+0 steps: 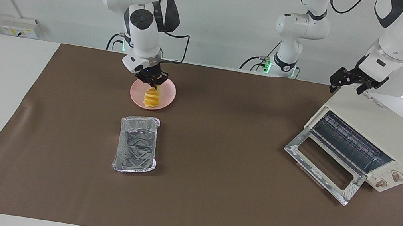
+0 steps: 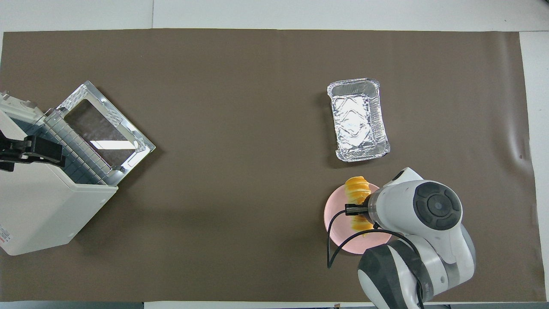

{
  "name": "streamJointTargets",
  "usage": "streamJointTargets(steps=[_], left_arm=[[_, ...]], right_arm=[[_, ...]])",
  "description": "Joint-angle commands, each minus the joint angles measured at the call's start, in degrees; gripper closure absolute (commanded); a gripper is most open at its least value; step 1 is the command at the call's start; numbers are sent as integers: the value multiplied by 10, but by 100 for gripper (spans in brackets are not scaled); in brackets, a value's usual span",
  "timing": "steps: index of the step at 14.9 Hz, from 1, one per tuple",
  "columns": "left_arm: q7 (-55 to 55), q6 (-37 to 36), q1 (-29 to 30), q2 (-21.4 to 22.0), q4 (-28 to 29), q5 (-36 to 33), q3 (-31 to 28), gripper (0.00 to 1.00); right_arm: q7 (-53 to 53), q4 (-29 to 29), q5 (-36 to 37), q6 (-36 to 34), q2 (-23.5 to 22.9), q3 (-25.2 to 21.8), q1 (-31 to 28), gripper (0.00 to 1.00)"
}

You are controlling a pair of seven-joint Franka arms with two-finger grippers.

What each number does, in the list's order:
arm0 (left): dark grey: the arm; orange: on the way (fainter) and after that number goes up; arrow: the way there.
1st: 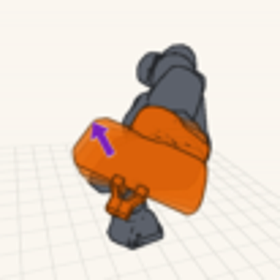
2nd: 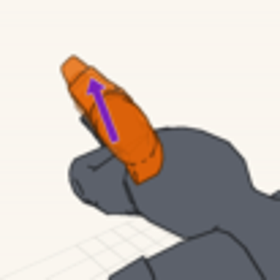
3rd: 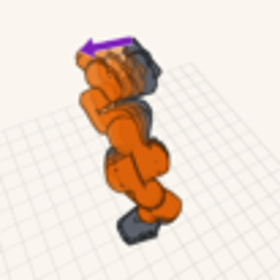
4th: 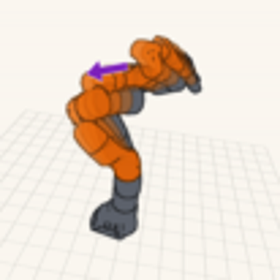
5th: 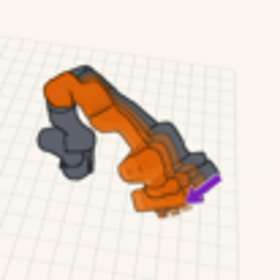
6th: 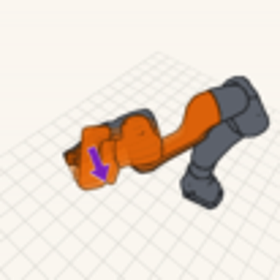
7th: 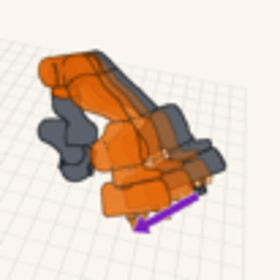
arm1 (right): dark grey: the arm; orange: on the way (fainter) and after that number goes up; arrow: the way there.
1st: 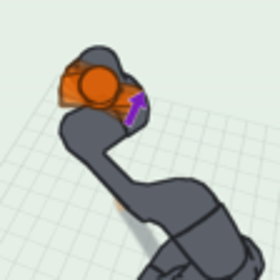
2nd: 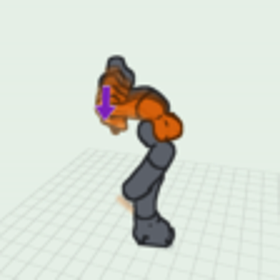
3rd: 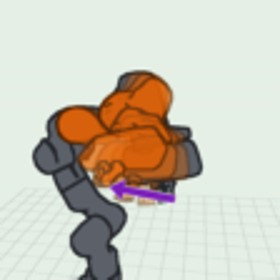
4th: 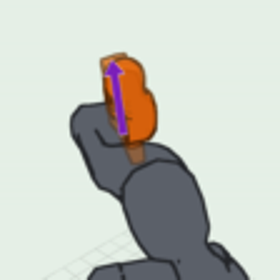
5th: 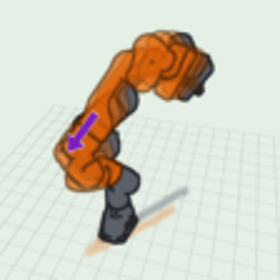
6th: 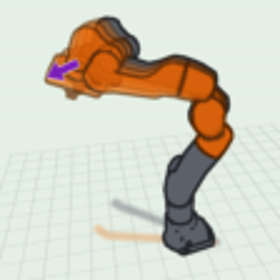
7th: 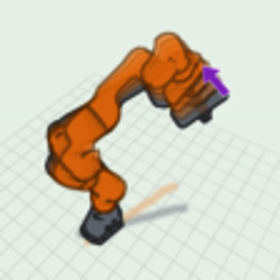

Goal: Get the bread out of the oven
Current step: 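Carry the bread slices with the right gripper onto the pink plate, then open the right gripper to release the bread on the plate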

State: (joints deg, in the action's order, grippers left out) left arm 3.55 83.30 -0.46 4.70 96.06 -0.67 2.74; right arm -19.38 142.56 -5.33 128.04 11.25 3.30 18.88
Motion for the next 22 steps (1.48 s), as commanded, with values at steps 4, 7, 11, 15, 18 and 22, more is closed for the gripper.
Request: streamJointTargets(steps=[4, 7, 11, 15, 18, 22], left_arm=[[0, -5, 5, 7, 4, 9, 1, 0], [0, -4, 5, 7, 4, 9, 1, 0], [0, -5, 5, 7, 4, 9, 1, 0], [0, -4, 5, 7, 4, 9, 1, 0], [0, -4, 5, 7, 4, 9, 1, 0], [0, -5, 5, 7, 4, 9, 1, 0]], right_arm=[[1, 29, -6, 27, -11, 3, -2, 100], [-3, 29, -6, 27, -12, 3, -2, 65], [-2, -24, -6, -13, -35, 2, -13, 0], [4, -175, -6, -151, -59, 0, -54, 0], [3, -235, 0, -168, -60, -1, -71, 0], [33, -359, 6, -261, -59, -2, -97, 0]])
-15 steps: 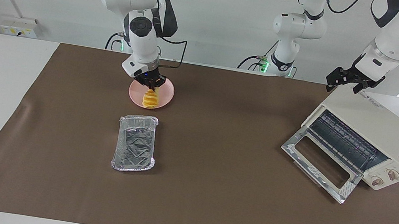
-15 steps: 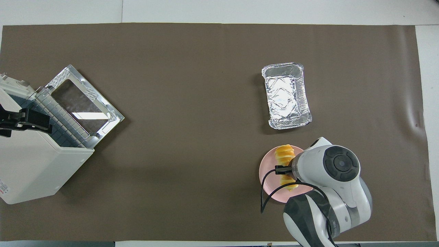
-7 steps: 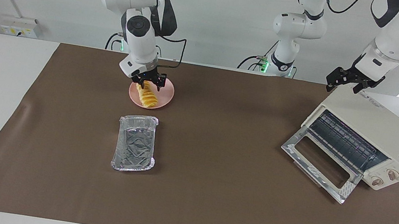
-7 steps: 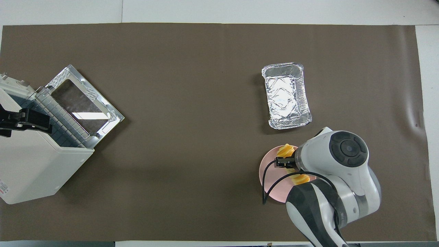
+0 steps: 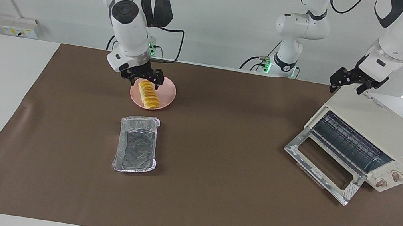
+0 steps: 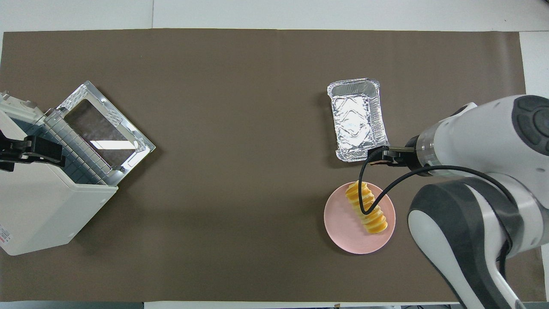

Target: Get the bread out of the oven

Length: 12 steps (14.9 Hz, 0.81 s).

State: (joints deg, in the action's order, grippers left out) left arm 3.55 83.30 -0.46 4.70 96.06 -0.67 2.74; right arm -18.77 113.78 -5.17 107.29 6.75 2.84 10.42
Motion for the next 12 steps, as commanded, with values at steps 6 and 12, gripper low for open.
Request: streamJointTargets(steps=[6, 12], left_arm=[[0, -4, 5, 7, 4, 9, 1, 0], [0, -5, 5, 7, 4, 9, 1, 0]], right_arm=[[150, -168, 90, -161, -13, 1, -21, 0], [253, -139, 83, -171, 0, -1, -67, 0]])
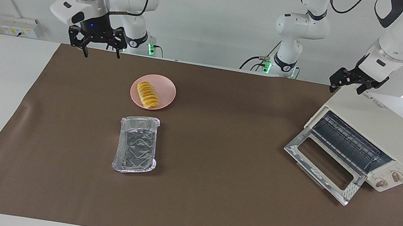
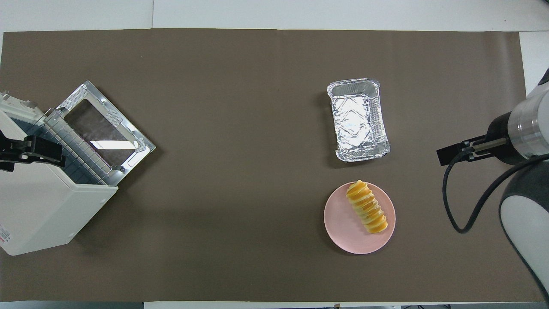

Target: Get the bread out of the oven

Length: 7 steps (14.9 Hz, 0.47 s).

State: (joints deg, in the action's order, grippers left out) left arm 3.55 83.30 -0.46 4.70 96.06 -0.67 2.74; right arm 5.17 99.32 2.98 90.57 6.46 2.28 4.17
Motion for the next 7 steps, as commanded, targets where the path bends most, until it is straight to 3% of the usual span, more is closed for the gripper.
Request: streamJointTargets(steps=[1, 7], left_arm=[[0, -5, 5, 7, 4, 9, 1, 0], [0, -5, 5, 7, 4, 9, 1, 0]], right_arm=[[13, 3, 2, -4, -2, 4, -8, 0], [-9, -13, 3, -2, -21, 4, -42, 0]])
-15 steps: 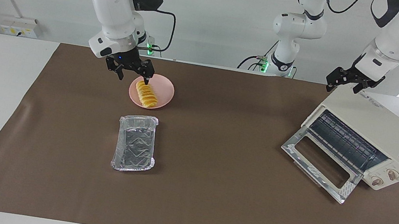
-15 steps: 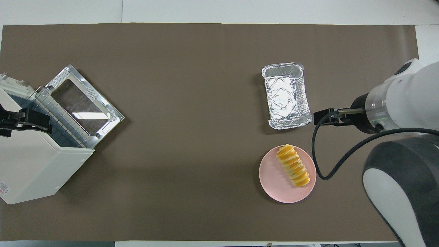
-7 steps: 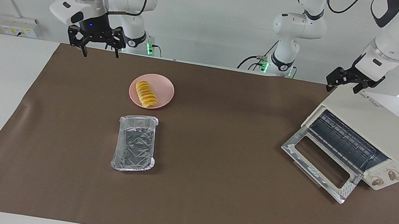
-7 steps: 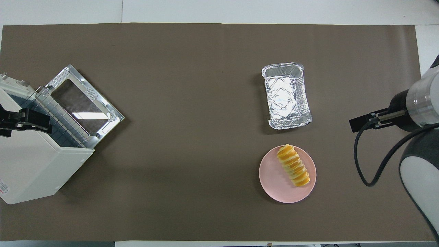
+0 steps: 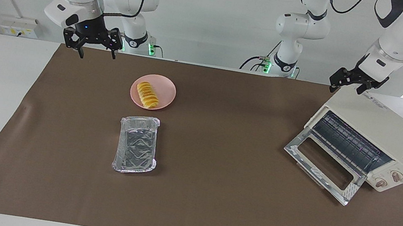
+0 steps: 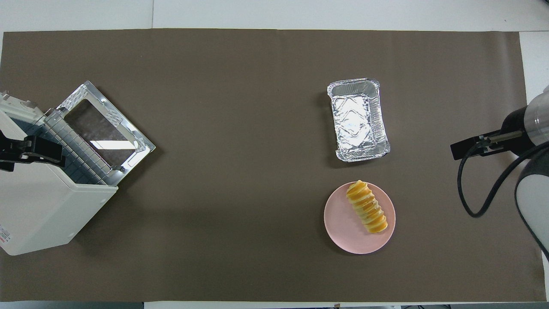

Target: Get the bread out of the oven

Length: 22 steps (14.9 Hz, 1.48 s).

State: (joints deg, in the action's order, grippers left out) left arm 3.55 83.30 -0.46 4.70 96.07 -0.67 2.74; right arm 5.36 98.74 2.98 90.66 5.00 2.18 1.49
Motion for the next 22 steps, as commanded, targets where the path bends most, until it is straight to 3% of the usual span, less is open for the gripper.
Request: streamJointTargets(steps=[1, 8, 22], left_arm=[[0, -5, 5, 7, 4, 9, 1, 0], [0, -5, 5, 7, 4, 9, 1, 0], [0, -4, 5, 7, 4, 9, 1, 0]], right_arm=[[-14, -4, 2, -4, -3, 5, -21, 0], [-35, 5, -38, 0, -1, 5, -36, 0], [-87, 5, -37, -5, -1, 5, -35, 0]])
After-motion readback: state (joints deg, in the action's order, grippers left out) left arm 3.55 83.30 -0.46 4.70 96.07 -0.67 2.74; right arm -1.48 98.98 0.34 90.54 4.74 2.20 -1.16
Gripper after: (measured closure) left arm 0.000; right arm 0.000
